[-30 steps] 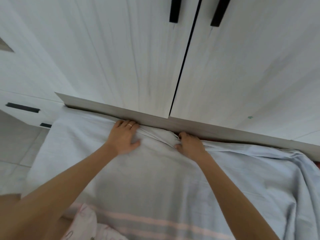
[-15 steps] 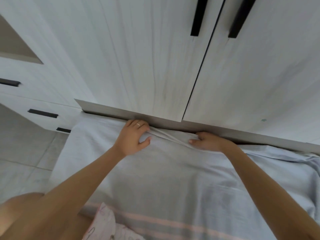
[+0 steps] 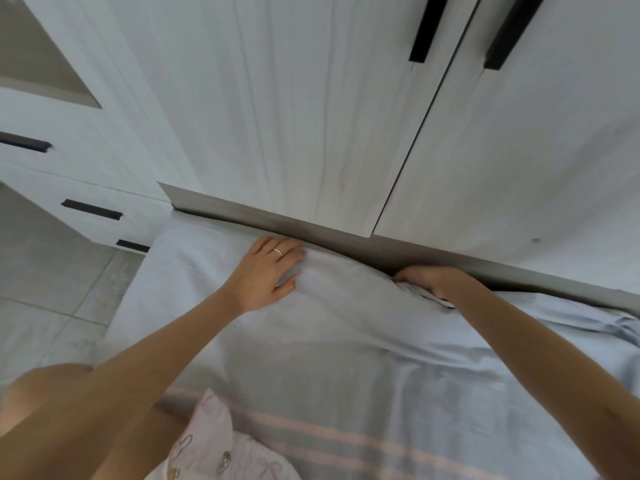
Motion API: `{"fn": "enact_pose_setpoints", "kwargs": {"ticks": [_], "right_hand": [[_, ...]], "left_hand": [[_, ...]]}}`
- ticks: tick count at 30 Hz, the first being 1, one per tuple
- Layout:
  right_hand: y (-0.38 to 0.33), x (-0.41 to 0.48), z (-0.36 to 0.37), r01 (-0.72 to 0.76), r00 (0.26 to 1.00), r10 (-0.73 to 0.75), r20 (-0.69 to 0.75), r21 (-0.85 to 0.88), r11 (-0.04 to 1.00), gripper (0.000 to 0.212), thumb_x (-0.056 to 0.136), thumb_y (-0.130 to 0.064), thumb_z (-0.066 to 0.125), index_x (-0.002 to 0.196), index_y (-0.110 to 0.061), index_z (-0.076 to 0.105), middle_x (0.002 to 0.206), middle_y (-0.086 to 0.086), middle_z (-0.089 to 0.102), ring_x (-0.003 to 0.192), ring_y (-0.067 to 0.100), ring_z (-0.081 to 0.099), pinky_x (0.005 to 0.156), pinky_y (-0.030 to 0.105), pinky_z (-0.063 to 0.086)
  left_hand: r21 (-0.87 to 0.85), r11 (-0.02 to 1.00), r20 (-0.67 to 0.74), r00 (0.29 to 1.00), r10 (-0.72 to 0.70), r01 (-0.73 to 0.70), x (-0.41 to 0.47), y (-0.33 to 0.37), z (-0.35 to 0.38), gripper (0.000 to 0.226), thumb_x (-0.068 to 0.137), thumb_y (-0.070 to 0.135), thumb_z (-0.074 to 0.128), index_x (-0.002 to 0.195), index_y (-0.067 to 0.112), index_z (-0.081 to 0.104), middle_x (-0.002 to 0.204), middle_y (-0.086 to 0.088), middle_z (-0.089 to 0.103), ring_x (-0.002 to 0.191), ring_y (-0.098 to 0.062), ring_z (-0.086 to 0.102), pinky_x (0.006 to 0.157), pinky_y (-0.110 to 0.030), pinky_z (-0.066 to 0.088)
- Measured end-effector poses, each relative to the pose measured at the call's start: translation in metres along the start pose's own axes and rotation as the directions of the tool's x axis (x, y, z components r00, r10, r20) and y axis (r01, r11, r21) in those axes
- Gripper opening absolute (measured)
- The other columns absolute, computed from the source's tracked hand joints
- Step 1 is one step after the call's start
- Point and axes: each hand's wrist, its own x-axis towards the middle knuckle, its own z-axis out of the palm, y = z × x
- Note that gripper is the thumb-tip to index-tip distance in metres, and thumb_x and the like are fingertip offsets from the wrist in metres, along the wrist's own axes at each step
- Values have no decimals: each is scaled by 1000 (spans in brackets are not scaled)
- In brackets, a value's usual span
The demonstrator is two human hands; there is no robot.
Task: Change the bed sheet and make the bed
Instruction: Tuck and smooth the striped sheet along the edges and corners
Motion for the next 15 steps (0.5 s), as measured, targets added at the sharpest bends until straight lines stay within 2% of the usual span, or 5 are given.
{"fn": "enact_pose_setpoints", "kwargs": {"ticks": [3, 6, 11, 13, 15], "right_hand": [[-2, -1, -1, -15, 1000, 16, 22, -17, 1000, 29, 94, -31, 55, 92, -6, 70, 85, 14, 71, 75, 26, 66, 78, 36, 53], [-12, -6, 4, 37, 994, -29, 102, -82, 996, 26, 94, -25, 56, 107, -6, 68, 105, 17, 71, 99, 32, 66, 97, 45, 49], [-24, -12, 16, 167, 974, -172, 144, 50, 985, 34, 95, -32, 54, 119, -9, 64, 117, 14, 67, 113, 29, 61, 103, 43, 45], [-18, -11, 16, 217, 956, -236, 177, 123, 968, 33, 95, -31, 53, 117, -10, 65, 114, 12, 69, 109, 27, 63, 101, 42, 47], [-13, -19, 18, 287, 934, -305, 184, 118, 950, 23, 96, -26, 52, 108, -14, 67, 99, 8, 72, 91, 19, 68, 85, 35, 53]], "left_hand": [[-6, 997, 186, 980, -70, 72, 5, 4, 4, 57, 84, 49, 39, 124, 14, 59, 124, -7, 60, 112, -28, 56, 99, -39, 37], [12, 993, 294, 949, -113, 114, 12, 7, 8, 73, 82, 60, 22, 133, 16, 51, 132, -6, 54, 123, -29, 48, 104, -42, 31], [38, 990, 172, 975, -142, 137, 25, -7, 2, 74, 86, 58, 15, 129, 12, 55, 127, -7, 59, 120, -28, 51, 108, -41, 27], [66, 986, 235, 958, -164, 153, 25, -13, -4, 79, 84, 61, 9, 129, 14, 54, 127, -3, 58, 121, -24, 50, 109, -37, 25], [73, 979, 327, 922, -205, 192, 27, -17, -12, 86, 80, 67, 3, 126, 17, 55, 124, -1, 60, 119, -20, 51, 107, -33, 24]]}}
